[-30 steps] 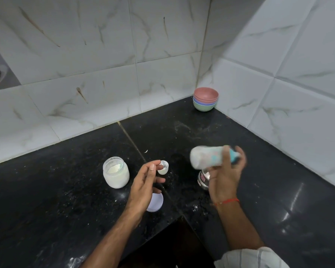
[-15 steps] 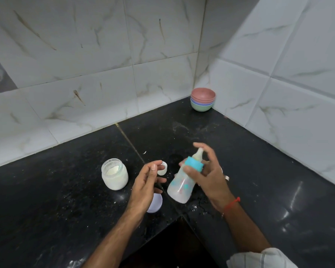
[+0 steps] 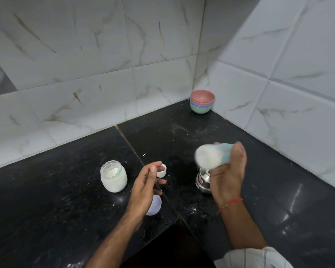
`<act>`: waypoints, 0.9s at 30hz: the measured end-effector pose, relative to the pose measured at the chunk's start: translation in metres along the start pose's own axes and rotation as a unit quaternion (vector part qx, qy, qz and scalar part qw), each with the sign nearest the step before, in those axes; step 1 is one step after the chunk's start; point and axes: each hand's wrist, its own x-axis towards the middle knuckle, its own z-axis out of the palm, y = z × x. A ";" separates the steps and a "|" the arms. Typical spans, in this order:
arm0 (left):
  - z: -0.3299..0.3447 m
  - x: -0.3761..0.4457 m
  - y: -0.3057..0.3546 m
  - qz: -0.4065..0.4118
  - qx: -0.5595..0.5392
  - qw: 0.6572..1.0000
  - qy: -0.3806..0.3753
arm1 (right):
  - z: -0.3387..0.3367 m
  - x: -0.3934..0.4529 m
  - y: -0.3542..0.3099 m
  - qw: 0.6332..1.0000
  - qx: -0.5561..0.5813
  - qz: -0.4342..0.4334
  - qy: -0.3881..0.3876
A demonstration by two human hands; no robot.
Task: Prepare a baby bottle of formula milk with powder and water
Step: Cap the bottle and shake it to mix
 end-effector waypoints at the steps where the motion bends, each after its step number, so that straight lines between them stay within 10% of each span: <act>1: -0.001 0.000 0.000 -0.001 0.000 1.000 0.002 | 0.000 0.007 0.001 0.998 0.022 -0.023 0.062; 3: -0.002 -0.001 -0.001 -0.002 0.003 1.000 0.001 | 0.000 0.006 0.005 0.998 -0.021 -0.020 0.061; 7: 0.000 -0.001 -0.002 -0.004 0.008 1.000 -0.002 | -0.007 -0.011 0.011 0.922 -0.284 0.072 -0.253; 13: -0.004 -0.003 -0.002 -0.008 0.007 1.000 0.008 | 0.003 0.003 -0.003 1.000 -0.010 -0.014 0.016; 18: -0.004 -0.002 -0.003 -0.013 0.015 1.000 0.004 | -0.007 -0.013 0.003 0.950 -0.182 0.094 -0.236; 24: -0.004 -0.002 -0.001 -0.010 0.009 1.000 0.009 | -0.004 0.005 0.001 0.999 -0.036 -0.020 -0.022; 27: -0.002 -0.003 -0.002 -0.014 0.010 1.000 0.001 | -0.011 -0.012 0.006 0.923 -0.247 0.089 -0.282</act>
